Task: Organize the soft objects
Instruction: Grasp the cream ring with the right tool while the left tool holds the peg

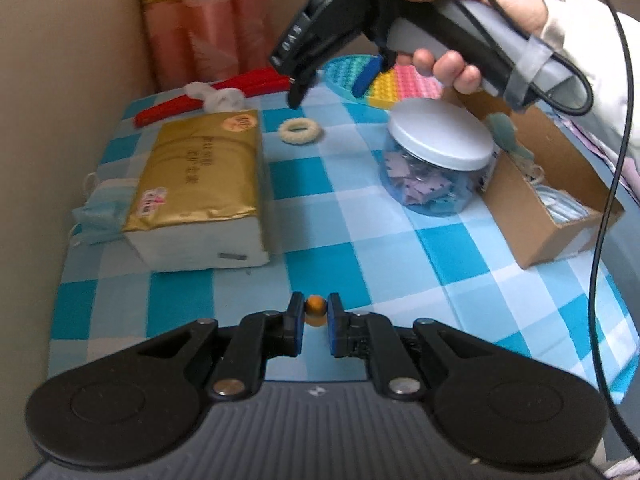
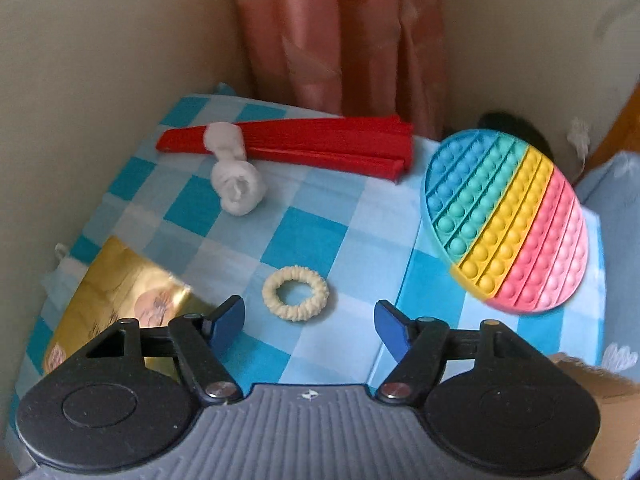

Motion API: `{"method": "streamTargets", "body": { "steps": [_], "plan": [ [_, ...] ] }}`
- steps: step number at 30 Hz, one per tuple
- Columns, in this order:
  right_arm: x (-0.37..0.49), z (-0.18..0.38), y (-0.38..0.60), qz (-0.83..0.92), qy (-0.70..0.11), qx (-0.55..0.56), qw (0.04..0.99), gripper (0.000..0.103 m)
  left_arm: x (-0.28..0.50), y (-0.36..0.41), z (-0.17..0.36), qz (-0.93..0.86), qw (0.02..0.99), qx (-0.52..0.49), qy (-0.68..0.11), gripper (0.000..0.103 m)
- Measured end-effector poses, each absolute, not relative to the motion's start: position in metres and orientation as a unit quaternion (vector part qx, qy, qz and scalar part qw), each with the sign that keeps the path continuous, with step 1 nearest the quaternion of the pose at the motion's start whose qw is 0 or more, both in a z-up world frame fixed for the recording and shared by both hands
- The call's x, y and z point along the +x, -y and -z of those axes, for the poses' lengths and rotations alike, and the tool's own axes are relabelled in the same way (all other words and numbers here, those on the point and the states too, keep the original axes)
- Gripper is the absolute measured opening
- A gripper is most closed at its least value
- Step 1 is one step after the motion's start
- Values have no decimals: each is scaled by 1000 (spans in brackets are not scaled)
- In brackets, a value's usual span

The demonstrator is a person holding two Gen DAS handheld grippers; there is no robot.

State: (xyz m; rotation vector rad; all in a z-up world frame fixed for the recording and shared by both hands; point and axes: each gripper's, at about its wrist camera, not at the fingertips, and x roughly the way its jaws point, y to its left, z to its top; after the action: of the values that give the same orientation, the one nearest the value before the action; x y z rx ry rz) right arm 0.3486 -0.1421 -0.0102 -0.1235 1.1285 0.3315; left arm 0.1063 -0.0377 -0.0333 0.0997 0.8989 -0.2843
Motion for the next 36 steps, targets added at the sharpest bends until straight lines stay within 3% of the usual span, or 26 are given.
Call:
{"method": "streamTargets", "body": {
  "steps": [21, 29, 36],
  "plan": [
    [392, 51, 114, -99, -587, -21, 803, 58, 111, 10, 34, 93, 895, 30, -436, 10],
    [387, 48, 113, -99, -581, -38, 807, 40, 112, 8, 33, 97, 895, 28, -434, 10],
    [373, 32, 115, -112, -569, -51, 813, 38, 110, 9, 36, 99, 894, 34, -436, 10]
  ]
}}
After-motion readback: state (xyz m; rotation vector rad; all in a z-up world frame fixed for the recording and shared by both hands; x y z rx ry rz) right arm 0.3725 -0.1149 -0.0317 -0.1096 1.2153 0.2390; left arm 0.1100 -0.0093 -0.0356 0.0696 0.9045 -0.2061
